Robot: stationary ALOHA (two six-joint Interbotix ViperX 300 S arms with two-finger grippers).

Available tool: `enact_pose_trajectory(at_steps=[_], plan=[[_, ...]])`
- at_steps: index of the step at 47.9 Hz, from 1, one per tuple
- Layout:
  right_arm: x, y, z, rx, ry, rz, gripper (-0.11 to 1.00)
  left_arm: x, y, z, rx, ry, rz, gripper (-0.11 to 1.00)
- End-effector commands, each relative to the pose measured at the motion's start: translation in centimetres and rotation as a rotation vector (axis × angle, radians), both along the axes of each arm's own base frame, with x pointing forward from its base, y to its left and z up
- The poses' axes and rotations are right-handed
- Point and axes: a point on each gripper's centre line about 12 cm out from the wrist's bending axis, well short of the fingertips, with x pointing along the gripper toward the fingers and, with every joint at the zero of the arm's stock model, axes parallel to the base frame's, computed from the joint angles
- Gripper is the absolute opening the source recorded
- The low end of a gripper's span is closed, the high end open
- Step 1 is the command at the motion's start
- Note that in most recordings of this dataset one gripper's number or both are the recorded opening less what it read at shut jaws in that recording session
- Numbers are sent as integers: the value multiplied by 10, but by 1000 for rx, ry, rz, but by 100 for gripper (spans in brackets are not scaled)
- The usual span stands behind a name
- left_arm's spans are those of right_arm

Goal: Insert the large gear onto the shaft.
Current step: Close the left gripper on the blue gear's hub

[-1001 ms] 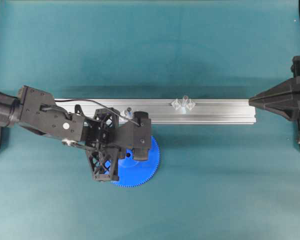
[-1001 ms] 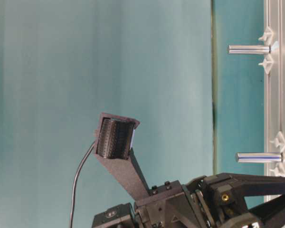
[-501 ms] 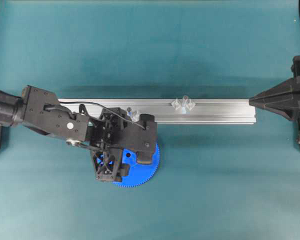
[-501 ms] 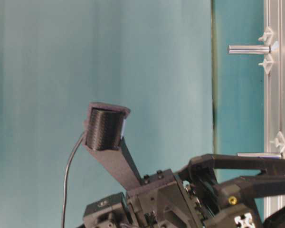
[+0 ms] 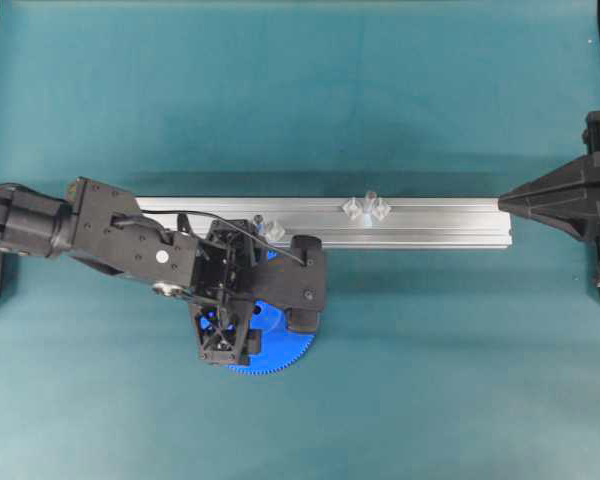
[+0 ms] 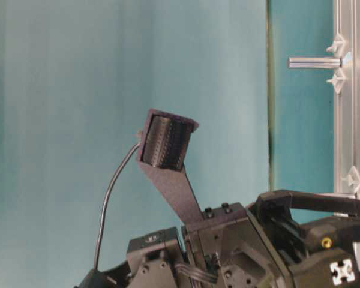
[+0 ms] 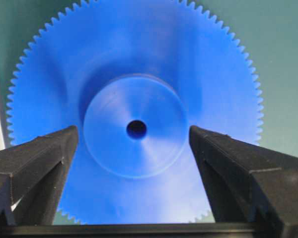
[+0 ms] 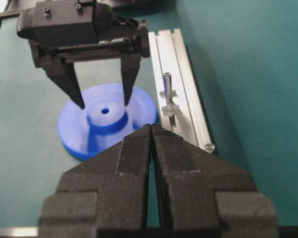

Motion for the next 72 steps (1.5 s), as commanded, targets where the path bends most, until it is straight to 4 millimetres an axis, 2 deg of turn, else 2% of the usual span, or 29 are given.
enact_pose_trajectory(at_steps=[1, 45, 72], plan=[[2, 0, 4, 8, -16, -4, 8, 7, -3, 13, -4, -37, -4, 94], [2, 0, 4, 23, -16, -7, 8, 8, -2, -13, -6, 28, 25, 94], [1, 0, 4, 22, -16, -7, 8, 8, -2, -14, -8, 32, 31, 93]])
